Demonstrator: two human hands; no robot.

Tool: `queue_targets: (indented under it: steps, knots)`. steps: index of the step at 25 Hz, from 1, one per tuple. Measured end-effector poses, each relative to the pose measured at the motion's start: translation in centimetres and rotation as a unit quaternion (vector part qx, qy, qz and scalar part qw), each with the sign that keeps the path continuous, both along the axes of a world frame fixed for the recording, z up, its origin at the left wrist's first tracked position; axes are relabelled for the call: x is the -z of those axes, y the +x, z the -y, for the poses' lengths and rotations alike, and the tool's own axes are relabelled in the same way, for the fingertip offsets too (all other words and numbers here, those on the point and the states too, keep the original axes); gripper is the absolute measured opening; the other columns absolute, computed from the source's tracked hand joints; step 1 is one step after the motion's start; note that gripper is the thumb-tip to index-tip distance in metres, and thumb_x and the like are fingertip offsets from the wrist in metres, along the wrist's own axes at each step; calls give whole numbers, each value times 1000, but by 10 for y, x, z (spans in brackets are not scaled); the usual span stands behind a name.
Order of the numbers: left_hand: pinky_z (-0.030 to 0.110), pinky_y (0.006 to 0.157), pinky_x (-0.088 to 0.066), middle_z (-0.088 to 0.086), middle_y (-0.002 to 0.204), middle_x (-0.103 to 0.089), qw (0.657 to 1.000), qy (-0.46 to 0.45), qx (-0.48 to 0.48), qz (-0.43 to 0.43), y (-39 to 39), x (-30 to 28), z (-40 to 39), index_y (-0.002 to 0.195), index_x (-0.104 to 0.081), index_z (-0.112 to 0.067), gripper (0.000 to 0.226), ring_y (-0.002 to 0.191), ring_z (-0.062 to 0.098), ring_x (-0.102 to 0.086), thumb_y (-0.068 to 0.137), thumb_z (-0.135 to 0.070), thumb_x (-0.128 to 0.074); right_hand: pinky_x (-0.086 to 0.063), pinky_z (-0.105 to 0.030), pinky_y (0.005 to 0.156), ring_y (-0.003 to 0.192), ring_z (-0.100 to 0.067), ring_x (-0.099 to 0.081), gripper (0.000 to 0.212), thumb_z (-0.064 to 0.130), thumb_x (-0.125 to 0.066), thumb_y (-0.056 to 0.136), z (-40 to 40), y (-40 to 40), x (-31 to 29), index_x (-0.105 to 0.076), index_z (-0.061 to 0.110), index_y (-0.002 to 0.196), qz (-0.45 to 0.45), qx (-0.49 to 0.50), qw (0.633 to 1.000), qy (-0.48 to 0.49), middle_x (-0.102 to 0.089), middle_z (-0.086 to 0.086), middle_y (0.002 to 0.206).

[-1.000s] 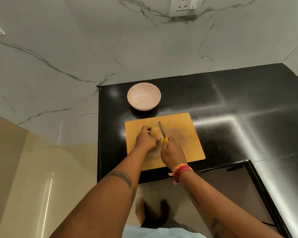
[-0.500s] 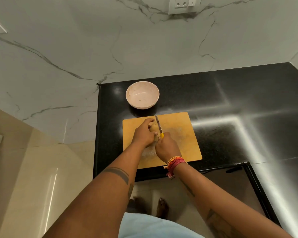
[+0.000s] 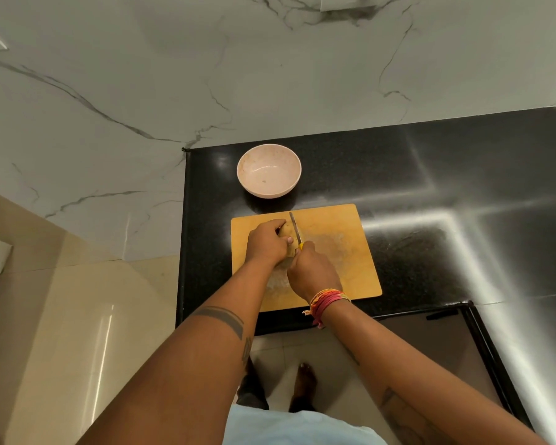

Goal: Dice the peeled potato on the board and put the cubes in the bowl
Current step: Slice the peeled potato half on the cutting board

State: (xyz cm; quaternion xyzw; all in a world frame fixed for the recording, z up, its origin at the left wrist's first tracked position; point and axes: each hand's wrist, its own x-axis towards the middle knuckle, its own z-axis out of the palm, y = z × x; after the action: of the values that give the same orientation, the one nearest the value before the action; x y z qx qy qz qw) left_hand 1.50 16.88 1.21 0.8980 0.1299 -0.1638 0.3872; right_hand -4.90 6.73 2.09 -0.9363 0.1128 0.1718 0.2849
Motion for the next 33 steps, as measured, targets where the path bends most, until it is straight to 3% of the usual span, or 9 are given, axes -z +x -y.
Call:
queue_targets:
  steps: [9,20,23,28,33]
  knots:
    - [36,106,-45,0,137,-65,1000,-5,-11,4,1,1,-6,139,-62,-23,49,125,25,-59,92,-19,-75,-45,-37,70,91,-33,-62,30,29,-40,103,-7,22,-6,-54,8,120,-47,8,998,38,-66,-18,111]
    - [36,105,-44,2,138,-64,1000,-6,16,3,8,0,-7,138,-63,-22,46,128,27,-57,93,-16,-72,-49,-36,69,77,-26,-59,13,20,-42,102,-1,33,-17,-51,11,97,-90,-34,995,23,-65,-15,99]
    - [34,103,-45,1,136,-65,999,-28,31,6,11,4,-7,134,-66,-24,42,126,25,-58,93,-15,-72,-50,-36,77,96,-34,-64,19,16,-41,103,-1,43,-30,-59,8,107,-89,-63,994,29,-63,-16,100]
    - [34,105,-45,0,135,-66,1000,-16,9,2,12,4,-4,134,-66,-24,43,126,24,-59,92,-16,-73,-52,-38,80,92,-31,-62,30,20,-37,106,-1,41,-34,-62,4,110,-109,-65,992,27,-67,-20,111]
    - [34,104,-46,1,133,-67,999,-34,10,-13,11,6,-8,133,-67,-22,43,124,24,-60,92,-15,-74,-54,-42,87,98,-36,-64,33,19,-33,108,2,29,-38,-58,0,119,-111,-85,990,27,-63,-20,105]
